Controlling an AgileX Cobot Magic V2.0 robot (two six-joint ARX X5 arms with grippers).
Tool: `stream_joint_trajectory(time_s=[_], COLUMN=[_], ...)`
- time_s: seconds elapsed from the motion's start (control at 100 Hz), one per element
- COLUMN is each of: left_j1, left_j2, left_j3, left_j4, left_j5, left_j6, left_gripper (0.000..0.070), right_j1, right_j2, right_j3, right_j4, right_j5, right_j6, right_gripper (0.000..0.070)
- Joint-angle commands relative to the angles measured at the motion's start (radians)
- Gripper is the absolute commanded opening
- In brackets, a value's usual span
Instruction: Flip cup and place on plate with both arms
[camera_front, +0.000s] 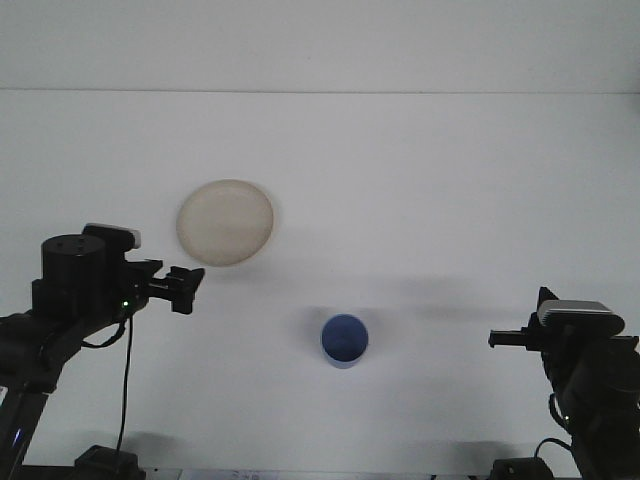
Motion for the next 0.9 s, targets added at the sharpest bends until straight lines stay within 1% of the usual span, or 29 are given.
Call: stream_joint_trajectory(time_s=[0.0, 0.14, 0.39, 0.61, 0.8, 0.89], left_j1=[-0.055, -0.201, -0.399, -0.496, -0.555, -0.573], left_j2=[0.048, 0.172, 0.402, 0.543, 0.609, 0.638], left_j3=[0.026, 0.055, 0.137, 0.209, 0.223, 0.223], left_j4=[0.006, 0.013, 0.050, 0.055, 0.058, 0.056], left_j5=[0.014, 0.014, 0.014, 0.014, 0.014, 0.013], left_j6=[-0.005, -0.006, -0.006, 0.008, 0.042, 0.044], left_gripper=[0.0544, 0.0544, 0.0544, 0.0544, 0.0544, 0.0543], right_j1=[0.001, 0.001, 0.001, 0.001, 0.001, 0.001], right_j2=[0.006, 0.006, 0.006, 0.006, 0.006, 0.006], right_j3=[0.010, 0.010, 0.010, 0.010, 0.010, 0.010], right_j4=[0.010, 0.010, 0.011, 0.010, 0.010, 0.010], right_j5=[0.000, 0.000, 0.000, 0.000, 0.000, 0.000], right_j6=[0.013, 0.013, 0.013, 0.013, 0.013, 0.013], right_gripper=[0.0000, 0.0000, 0.0000, 0.0000, 0.0000, 0.0000])
